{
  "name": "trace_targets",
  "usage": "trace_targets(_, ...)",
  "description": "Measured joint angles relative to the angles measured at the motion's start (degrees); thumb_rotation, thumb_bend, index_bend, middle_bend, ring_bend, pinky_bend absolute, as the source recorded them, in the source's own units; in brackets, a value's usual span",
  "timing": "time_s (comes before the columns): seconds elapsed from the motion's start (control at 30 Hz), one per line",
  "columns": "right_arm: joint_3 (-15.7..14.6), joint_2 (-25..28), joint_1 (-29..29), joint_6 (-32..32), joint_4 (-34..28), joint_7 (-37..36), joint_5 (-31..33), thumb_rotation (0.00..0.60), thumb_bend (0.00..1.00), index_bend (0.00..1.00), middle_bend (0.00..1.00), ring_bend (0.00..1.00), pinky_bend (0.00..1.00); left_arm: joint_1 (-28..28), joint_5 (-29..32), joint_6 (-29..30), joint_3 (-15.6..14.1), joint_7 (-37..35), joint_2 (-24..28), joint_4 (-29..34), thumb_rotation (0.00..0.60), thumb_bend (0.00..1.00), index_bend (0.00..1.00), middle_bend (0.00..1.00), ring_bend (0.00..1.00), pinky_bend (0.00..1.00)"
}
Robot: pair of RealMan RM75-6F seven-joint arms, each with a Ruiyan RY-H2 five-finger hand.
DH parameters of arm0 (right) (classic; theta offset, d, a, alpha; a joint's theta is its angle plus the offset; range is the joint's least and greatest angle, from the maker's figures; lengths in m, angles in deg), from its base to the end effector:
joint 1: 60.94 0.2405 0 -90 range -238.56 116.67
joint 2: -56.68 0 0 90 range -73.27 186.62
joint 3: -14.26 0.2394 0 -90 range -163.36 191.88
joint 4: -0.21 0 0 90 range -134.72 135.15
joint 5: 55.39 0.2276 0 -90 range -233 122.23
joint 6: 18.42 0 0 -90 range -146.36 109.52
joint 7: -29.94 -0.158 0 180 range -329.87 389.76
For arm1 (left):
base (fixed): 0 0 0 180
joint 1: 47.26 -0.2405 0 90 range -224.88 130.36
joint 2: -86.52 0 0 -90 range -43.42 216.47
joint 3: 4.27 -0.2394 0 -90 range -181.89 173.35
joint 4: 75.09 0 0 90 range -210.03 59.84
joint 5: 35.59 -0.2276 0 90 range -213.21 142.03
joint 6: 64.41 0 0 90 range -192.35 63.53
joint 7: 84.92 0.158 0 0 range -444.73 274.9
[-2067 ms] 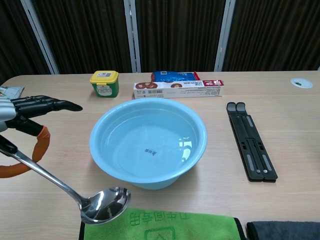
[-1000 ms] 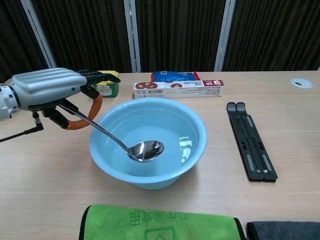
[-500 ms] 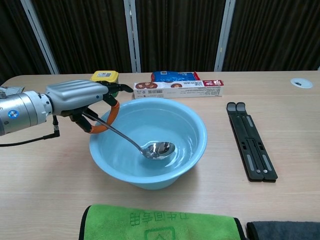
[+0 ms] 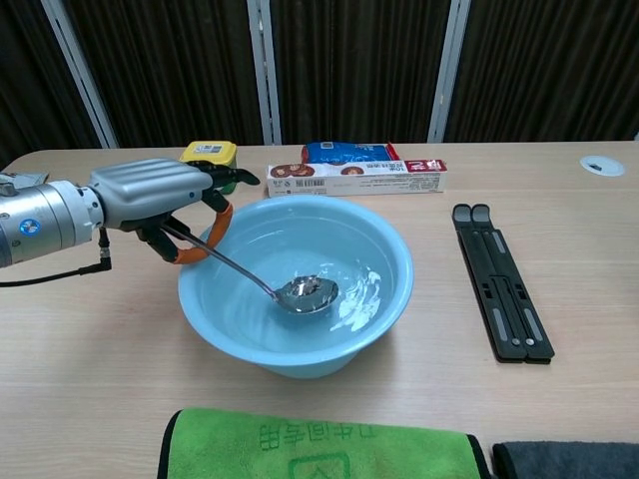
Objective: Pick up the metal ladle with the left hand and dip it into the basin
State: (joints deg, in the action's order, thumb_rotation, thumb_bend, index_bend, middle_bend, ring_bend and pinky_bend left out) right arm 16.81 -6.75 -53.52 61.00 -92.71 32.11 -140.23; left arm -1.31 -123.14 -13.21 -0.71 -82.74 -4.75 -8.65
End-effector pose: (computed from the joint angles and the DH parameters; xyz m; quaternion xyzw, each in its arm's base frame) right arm -0.3025 -0.2068 0.1245 0.6244 -0.3961 0.3568 0.5709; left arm -0.1545 0.3629 -0.0568 -0.8326 -0.2562 -0.3453 0.3491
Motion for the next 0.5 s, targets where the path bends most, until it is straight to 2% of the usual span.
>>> trace_targets(0.2,0.0,-0.2,0.1,-0.2,0.0,0.4,0.1,0.6,0.0,0.0,0.0,0.0,0.0,-0.1,0.0,1.0,-0.1,2.4,2.1,1.1,0.6,0.45,0.65,0.0,0.0,0.0)
trace_targets(0.5,-0.4,-0.2,0.0,0.1,-0.4,0.6,-0.8,0.6,0.0,0.0,0.0,0.0,0.0,-0.5,-0.1,3.6,0.6,6.2,6.3,6.8,0.6,0.44,0.65,0.0,0.0,0.0)
